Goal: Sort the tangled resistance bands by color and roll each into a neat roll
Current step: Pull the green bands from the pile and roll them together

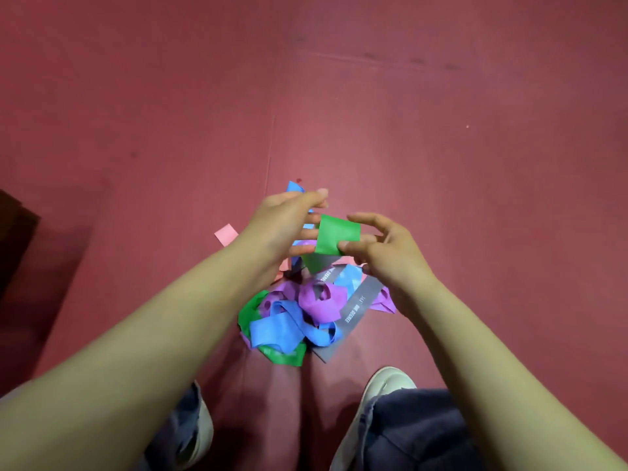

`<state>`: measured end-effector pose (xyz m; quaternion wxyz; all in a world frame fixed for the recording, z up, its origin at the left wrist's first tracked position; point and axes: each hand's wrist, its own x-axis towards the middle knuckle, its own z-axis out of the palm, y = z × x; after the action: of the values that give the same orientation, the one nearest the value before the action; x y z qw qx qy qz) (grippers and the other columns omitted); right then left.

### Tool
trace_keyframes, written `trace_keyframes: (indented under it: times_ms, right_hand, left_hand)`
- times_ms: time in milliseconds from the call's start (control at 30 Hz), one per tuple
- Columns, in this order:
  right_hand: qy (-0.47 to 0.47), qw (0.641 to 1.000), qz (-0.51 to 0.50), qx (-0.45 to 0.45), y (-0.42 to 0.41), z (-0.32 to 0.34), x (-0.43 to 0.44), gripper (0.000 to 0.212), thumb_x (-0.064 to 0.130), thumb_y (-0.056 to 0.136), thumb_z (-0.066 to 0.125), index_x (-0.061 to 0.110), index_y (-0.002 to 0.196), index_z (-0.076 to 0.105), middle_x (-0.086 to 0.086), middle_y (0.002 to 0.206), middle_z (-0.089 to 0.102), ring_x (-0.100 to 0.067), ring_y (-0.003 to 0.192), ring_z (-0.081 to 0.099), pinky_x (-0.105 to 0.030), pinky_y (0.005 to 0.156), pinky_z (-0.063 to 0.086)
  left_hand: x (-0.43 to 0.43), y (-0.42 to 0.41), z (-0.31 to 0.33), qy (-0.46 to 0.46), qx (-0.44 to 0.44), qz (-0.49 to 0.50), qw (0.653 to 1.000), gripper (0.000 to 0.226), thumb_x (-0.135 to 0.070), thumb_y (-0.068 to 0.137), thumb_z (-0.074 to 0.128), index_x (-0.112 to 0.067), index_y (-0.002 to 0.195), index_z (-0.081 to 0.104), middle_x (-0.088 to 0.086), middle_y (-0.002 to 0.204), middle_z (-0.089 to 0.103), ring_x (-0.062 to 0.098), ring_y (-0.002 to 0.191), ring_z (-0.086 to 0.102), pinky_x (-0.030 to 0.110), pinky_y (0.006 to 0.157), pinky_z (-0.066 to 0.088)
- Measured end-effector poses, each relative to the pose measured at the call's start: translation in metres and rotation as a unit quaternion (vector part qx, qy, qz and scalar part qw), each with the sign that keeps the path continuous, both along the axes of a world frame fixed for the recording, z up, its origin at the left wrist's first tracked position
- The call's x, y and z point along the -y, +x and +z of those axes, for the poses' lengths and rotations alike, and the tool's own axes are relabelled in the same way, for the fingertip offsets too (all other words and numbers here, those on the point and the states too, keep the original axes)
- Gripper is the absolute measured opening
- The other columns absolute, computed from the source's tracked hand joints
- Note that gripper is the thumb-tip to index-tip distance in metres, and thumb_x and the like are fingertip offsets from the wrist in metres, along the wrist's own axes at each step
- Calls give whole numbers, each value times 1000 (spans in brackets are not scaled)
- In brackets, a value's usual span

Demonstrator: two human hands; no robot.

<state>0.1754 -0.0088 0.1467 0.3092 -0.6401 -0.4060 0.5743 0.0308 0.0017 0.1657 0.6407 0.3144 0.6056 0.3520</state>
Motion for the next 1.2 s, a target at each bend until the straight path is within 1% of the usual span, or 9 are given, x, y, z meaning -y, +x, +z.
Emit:
trace_keyframes:
  times_ms: [100,200,367,667,767,900,967,1100,1200]
  right_hand:
    - [39,999,10,1,-9,7,-4,45,-8,82,64,7,124,55,6,52,53,4,37,46,-7,41,34]
    - [43,998,14,-35,-18,16,-14,41,-5,83,64,9,122,57,-4,71,63,4,43,53,-7,42,37]
    - [23,993,-10,-117,-20,14,-38,33,4,85,66,15,115,63,-6,78,64,-7,53,55,-13,48,42]
    - [116,992,53,-6,-36,1,-43,13,14,81,73,9,93,73,-8,73,61,-8,59,51,-11,53,41]
    - [141,982,106,69,-38,-1,-44,13,22,80,75,13,89,75,5,58,56,-10,54,45,-24,59,40]
    - [190,971,129,67,-33,3,-54,5,19,78,77,20,78,72,16,57,54,0,50,44,-12,55,38]
    - [207,968,132,60,-33,5,-59,11,16,77,78,25,77,71,6,76,63,-3,63,48,-16,61,42]
    - [231,961,127,85,-34,3,-62,6,17,80,75,23,81,75,-16,82,72,-15,69,52,-35,69,50]
    - [223,961,122,108,-33,-2,-63,4,22,82,73,21,80,76,-24,80,68,-16,64,50,-36,63,48]
  left_hand:
    - [12,-12,-9,20,-48,-22,998,24,-30,93,56,-13,107,66,2,96,64,15,75,58,27,69,44]
    - [18,-22,-18,91,-119,-50,987,15,-20,90,63,-21,104,69,-1,102,67,16,85,59,25,71,44]
    - [-1,-24,-26,229,-190,-68,952,19,-12,84,71,-16,102,72,6,106,70,20,102,64,29,95,47]
    - [-17,-32,-45,242,-196,-31,950,23,-8,87,66,-27,75,73,-20,66,67,-9,62,55,11,63,42]
    - [-20,-33,-44,233,-206,-18,950,14,-12,88,66,-10,79,76,-9,60,63,-3,53,46,14,54,35]
    - [-25,-33,-36,231,-183,14,955,16,-19,89,67,-15,75,74,-11,48,48,4,49,34,19,47,29]
    - [-26,-34,-31,244,-171,22,954,14,-20,89,66,-17,78,74,-4,58,56,5,57,40,19,53,35]
    - [-31,-34,-29,248,-171,29,953,27,-26,89,66,-3,76,73,28,70,57,14,66,42,28,63,37]
    - [-32,-33,-29,224,-166,48,959,33,-31,89,66,-1,76,72,25,70,59,13,65,46,28,65,41]
